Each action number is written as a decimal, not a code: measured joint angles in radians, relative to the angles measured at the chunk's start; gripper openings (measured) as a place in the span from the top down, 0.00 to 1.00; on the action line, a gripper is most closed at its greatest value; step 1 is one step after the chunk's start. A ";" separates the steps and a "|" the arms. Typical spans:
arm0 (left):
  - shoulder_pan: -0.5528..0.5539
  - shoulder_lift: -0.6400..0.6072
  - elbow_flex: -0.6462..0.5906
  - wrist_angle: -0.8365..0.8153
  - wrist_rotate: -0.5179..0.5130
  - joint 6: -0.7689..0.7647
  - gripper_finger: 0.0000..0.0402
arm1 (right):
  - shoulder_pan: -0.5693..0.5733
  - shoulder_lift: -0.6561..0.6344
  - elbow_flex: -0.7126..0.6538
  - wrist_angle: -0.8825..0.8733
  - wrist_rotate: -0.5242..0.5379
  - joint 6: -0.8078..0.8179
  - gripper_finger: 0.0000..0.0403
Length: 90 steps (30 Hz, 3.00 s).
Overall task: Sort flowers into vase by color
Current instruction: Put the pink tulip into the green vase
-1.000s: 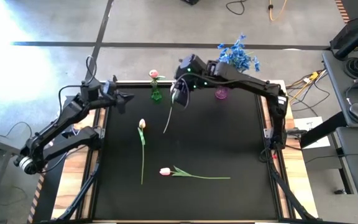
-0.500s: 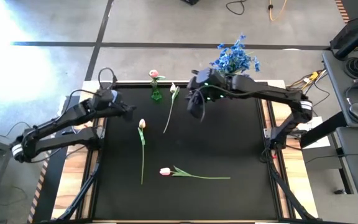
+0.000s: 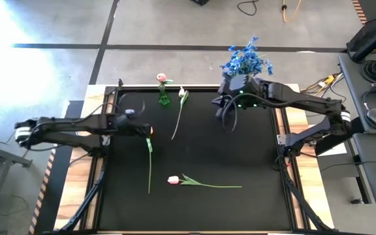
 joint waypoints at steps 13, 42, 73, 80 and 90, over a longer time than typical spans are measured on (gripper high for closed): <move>-0.052 0.305 0.000 0.153 0.071 -0.161 0.64 | 0.000 -0.078 -0.086 0.003 0.004 0.023 0.98; -0.029 0.224 0.039 0.176 0.052 0.056 0.99 | 0.000 -0.076 -0.087 0.003 0.109 0.036 0.98; 0.908 0.201 0.266 1.212 0.657 0.830 1.00 | -0.003 -0.080 -0.087 0.169 0.267 0.114 0.98; 0.907 0.309 0.401 1.214 0.683 0.830 1.00 | -0.003 -0.080 -0.087 0.179 0.267 0.109 0.98; 0.893 0.399 0.455 1.210 0.742 0.819 1.00 | -0.004 -0.080 -0.087 0.180 0.267 0.090 0.98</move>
